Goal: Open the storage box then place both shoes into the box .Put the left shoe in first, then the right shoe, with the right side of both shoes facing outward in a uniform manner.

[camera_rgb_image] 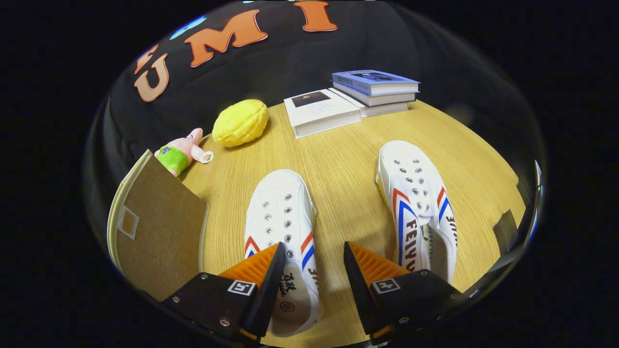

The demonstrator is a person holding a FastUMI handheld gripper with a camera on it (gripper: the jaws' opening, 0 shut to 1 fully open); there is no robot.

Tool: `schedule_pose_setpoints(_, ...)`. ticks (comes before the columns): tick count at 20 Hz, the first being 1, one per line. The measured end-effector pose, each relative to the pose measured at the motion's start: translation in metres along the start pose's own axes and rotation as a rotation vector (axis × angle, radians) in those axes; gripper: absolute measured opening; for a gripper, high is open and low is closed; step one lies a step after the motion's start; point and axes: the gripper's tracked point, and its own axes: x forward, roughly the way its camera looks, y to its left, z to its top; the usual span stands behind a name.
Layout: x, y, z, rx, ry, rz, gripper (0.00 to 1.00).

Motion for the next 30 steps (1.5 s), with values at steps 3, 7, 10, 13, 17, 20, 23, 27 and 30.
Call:
schedule_pose_setpoints(3,0.003,0.004,-0.002,0.006,0.022,0.000,0.65)
schedule_pose_setpoints(7,0.004,0.012,-0.004,0.017,0.056,0.052,0.52)
schedule_pose_setpoints(10,0.005,0.016,-0.004,0.052,0.041,0.052,0.31)
schedule_pose_setpoints(13,0.011,0.014,-0.001,0.037,0.009,0.022,0.11)
schedule_pose_setpoints(17,-0.004,0.023,0.006,0.119,0.014,0.057,0.00)
schedule_pose_setpoints(20,-0.016,0.020,0.030,0.093,-0.042,0.029,0.00)
schedule_pose_setpoints(23,-0.034,0.030,0.060,0.106,-0.085,0.066,0.00)
schedule_pose_setpoints(27,-0.064,0.050,0.100,0.117,-0.154,0.111,0.00)
schedule_pose_setpoints(30,-0.085,0.079,0.122,0.113,-0.189,0.170,0.00)
